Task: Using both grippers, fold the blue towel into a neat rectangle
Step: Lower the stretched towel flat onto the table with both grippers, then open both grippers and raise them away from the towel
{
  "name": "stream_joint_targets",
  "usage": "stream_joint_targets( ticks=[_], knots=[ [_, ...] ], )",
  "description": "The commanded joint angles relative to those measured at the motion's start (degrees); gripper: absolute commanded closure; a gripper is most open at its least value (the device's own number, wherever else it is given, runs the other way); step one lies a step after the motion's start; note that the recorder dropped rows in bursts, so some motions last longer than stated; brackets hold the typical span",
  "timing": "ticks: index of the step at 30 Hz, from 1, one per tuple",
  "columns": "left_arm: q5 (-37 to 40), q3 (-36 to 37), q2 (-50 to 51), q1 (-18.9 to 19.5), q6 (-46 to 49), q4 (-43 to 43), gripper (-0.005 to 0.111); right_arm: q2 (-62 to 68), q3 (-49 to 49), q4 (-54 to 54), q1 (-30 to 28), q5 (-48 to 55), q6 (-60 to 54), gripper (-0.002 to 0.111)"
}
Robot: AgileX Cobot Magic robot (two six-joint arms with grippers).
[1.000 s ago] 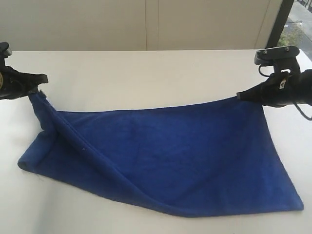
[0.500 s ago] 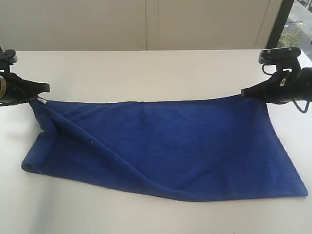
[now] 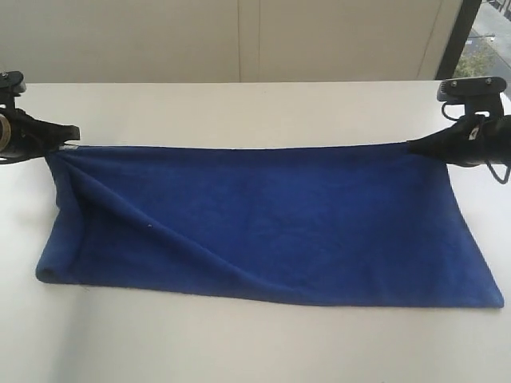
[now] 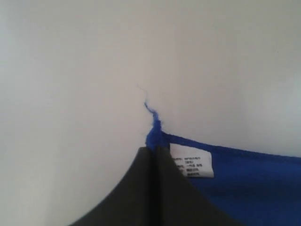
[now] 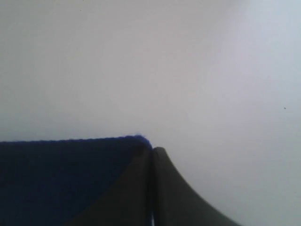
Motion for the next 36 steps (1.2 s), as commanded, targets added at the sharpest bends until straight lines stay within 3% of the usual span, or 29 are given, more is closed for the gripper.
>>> stream_joint_targets(
  ticks=[1,3,5,6,8,10,12,21,24,31,33,36],
  knots=[
    [1.23,-0.29,-0.04,0.09,0.36,0.11,0.107,0.71,-0.64,-0.31,-0.43,-0.86,-0.60,0.108],
    [1.37,-0.29,-0.04,0.09,0.36,0.13,0.104,0.71,-0.64,-0.31,-0.43,-0.85,-0.60,0.108],
    [1.42,-0.29,-0.04,0.09,0.36,0.13,0.088,0.71,-0.64,-0.31,-0.43,-1.23,-2.01,0.102],
    [1.29,-0.29,-0.04,0.09,0.36,0.13,0.073,0.71,-0.64,-0.31,-0.43,-1.88,-2.14,0.090],
    [1.29,-0.29,-0.04,0.09,0.36,0.13,0.056,0.71,-0.64,-0.31,-0.43,-2.41,-2.14,0.072],
    [1.29,-0.29,-0.04,0.09,0.36,0.13,0.049,0.71,-0.64,-0.31,-0.43,-2.54,-2.14,0.057],
    [1.29,-0.29,-0.44,0.09,0.12,0.13,0.047,0.27,-0.64,-0.19,-0.43,-0.84,-2.14,0.052],
    [-7.32,-0.29,-8.45,0.09,-0.01,4.07,0.051,-7.29,-0.64,-0.09,-0.43,15.10,-0.80,0.055],
    [-13.83,-0.29,-11.07,0.09,-2.09,4.07,0.061,-10.35,-0.64,0.62,-0.43,20.46,0.49,0.064],
    [-35.51,-0.29,-14.41,2.36,-5.28,4.07,0.105,-16.83,-0.43,5.42,-0.32,30.74,1.42,0.080],
    [-41.80,-0.29,-14.89,2.94,-8.04,4.07,0.107,-18.36,-0.43,6.41,-0.32,32.29,1.42,0.081],
    [-44.74,-0.29,-15.78,2.94,-16.33,4.07,0.107,-20.08,-0.43,10.10,-0.32,33.14,1.42,0.081]
  ],
)
